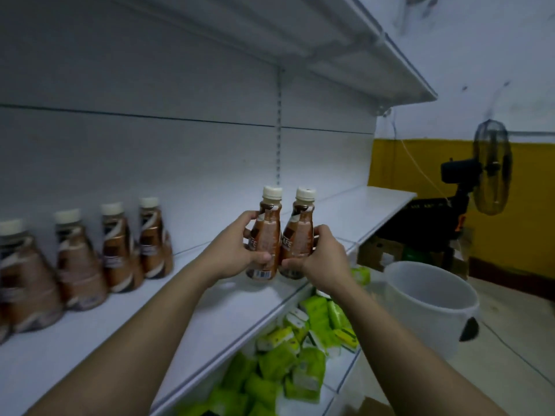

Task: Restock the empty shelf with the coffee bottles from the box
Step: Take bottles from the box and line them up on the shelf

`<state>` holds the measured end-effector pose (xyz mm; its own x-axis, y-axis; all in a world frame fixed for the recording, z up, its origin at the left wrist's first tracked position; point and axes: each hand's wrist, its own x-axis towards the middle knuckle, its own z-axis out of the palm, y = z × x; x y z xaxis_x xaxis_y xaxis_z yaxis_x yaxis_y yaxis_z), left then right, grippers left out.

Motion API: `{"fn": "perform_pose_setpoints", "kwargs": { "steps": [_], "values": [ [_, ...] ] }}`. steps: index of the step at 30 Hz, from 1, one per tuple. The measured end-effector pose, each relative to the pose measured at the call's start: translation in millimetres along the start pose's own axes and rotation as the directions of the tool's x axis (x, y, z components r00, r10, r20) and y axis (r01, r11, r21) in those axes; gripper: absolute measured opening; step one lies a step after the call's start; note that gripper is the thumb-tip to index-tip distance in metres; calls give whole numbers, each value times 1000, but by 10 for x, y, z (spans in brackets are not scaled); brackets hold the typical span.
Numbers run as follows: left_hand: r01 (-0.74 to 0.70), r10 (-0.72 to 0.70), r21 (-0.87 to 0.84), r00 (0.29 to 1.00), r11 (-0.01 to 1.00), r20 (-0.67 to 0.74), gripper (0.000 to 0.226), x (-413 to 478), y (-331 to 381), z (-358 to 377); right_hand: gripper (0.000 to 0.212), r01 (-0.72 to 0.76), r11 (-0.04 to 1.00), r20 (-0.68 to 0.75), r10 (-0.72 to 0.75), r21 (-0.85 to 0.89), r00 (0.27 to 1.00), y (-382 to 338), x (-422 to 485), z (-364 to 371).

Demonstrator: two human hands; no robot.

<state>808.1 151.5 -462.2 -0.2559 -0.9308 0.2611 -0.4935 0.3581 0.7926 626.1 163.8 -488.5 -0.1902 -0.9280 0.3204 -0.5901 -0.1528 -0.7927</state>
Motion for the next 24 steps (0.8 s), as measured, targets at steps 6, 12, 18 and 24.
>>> {"fn": "perform_pose_setpoints", "kwargs": {
  "steps": [6, 12, 18, 24],
  "values": [
    [146, -142, 34, 986, 989, -84, 79, -167, -436, -333, 56, 25, 1000, 94, -25, -2, 995, -199, -13, 706],
    [193, -181, 75, 973, 978, -140, 75, -30, -546, -476, 56, 62, 998, 83, -63, 12, 995, -180, 20, 898],
    [130, -95, 198, 980, 972, -176, 48, 224, -287, -675, 68, 55, 998, 65, -57, 30, 996, -80, -18, 955],
    [136, -61, 378, 977, 916, -202, 58, 415, -219, -772, 70, 73, 997, 89, -72, -8, 993, -107, 110, 1011]
  ]
}}
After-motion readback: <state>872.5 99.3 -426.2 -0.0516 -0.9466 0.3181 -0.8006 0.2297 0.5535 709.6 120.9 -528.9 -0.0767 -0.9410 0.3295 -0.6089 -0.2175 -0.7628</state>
